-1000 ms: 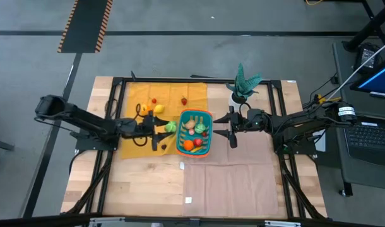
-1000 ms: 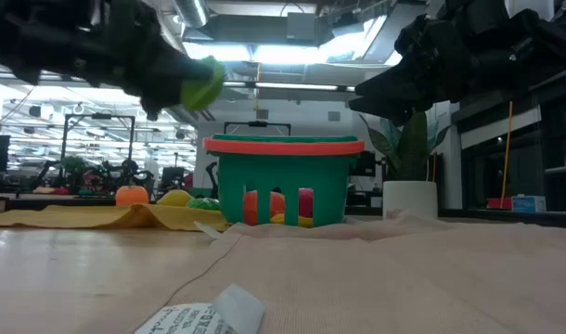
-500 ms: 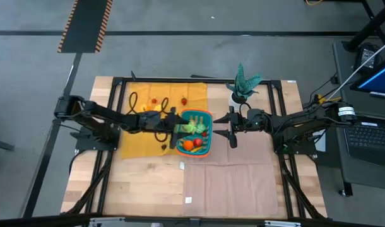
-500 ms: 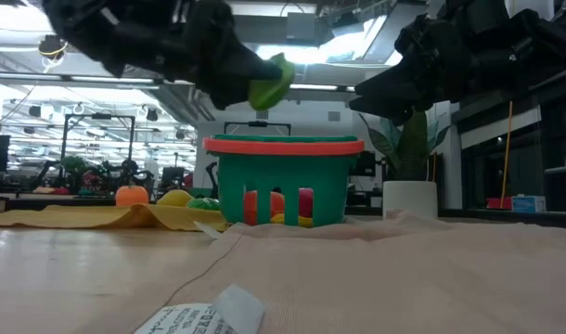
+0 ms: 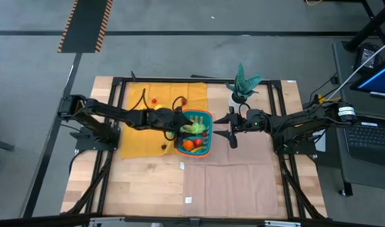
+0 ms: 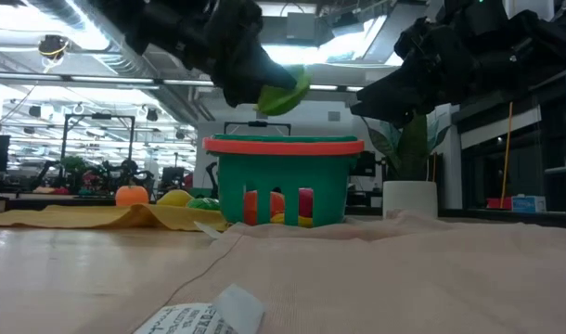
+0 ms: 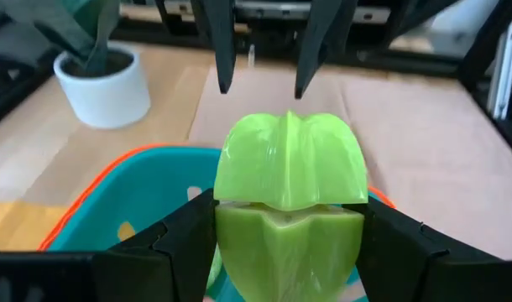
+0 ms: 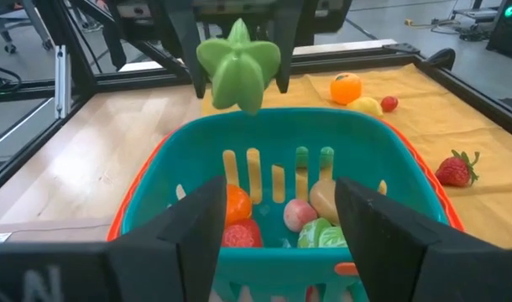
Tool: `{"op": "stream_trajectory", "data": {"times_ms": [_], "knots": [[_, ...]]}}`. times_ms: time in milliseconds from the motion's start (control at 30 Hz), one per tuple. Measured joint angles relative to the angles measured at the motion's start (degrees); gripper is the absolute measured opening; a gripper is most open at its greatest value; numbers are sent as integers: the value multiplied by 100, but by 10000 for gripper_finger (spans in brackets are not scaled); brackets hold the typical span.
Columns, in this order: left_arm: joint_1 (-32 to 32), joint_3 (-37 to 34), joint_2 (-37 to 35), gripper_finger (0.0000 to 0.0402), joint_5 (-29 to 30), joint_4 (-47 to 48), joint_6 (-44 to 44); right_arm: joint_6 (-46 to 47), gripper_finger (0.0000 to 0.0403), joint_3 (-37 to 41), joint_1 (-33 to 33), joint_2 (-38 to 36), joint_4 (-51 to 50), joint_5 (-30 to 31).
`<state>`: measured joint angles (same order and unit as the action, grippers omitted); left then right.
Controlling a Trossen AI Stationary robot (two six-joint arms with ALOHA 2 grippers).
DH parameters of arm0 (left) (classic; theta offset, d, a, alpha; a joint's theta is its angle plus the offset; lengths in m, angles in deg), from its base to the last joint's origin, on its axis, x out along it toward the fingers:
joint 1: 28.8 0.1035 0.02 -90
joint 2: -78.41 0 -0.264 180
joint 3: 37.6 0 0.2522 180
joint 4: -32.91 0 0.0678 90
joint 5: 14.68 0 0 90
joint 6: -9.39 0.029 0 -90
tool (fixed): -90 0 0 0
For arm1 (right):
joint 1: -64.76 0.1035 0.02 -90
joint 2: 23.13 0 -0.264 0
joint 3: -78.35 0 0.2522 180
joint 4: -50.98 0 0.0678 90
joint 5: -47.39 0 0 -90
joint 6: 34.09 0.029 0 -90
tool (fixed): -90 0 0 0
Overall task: Pick and placing Produce into tupperware
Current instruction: Put the starfruit into the basket
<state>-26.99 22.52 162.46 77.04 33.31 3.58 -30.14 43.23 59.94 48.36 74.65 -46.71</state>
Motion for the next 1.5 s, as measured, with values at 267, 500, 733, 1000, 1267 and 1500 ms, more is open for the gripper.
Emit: {"op": "stream_trajectory", "data": {"times_ms": [267, 500, 733, 1000, 1267, 1500], "knots": [[4, 751, 0, 225, 2, 1687, 26, 27, 225, 0, 0, 0, -24, 0], [6, 1219, 103, 225, 4, 2575, 44, 27, 225, 0, 0, 0, -197, 0], [38, 1284, 433, 225, 4, 2518, 190, 36, 225, 0, 2, 0, -207, -1], [103, 1285, 1024, 225, 7, 2275, 188, 38, 225, 0, 2, 0, -249, 0], [109, 1285, 1426, 225, 4, 2215, 174, 40, 225, 0, 2, 0, -256, 0], [109, 1285, 1429, 269, 6, 2211, 192, 45, 225, 0, 1, 0, -258, 0]]}}
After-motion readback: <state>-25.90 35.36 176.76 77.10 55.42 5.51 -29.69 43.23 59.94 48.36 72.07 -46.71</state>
